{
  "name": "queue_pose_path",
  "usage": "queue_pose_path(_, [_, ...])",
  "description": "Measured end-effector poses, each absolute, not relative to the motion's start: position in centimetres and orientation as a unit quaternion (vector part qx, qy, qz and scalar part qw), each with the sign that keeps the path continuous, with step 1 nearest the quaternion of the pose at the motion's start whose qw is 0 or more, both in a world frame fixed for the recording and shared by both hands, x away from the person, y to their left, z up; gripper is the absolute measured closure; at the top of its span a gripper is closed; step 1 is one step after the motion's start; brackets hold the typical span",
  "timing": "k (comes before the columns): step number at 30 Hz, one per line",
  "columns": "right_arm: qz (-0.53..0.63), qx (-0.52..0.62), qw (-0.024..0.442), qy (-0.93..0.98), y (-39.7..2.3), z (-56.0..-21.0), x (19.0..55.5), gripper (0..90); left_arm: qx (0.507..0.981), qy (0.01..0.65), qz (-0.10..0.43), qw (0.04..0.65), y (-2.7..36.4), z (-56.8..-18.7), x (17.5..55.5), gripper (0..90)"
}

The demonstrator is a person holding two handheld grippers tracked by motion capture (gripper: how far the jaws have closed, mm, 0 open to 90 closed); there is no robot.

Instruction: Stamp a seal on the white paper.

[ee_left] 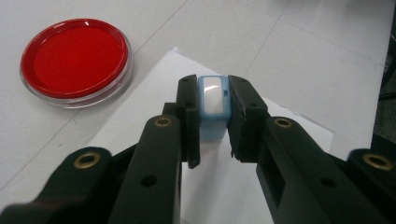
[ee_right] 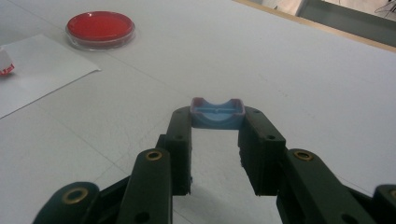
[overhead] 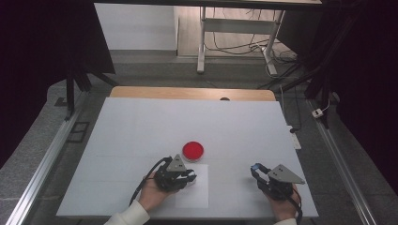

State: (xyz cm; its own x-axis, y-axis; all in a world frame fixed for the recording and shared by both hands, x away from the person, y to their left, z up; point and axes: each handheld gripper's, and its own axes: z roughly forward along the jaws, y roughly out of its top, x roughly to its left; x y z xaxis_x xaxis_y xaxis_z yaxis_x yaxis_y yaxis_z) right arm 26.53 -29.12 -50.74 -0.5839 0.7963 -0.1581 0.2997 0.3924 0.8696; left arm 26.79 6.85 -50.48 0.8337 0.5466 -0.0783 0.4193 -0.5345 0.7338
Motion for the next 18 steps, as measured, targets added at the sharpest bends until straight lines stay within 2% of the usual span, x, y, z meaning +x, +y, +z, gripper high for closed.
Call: queue_pose_path(18, [0.424, 0.352, 0.294, 0.781, -29.13, -50.74, 26.53, 65.1, 0.878, 0.273, 0.091, 0.383, 6.61, -50.75, 26.73, 75.7])
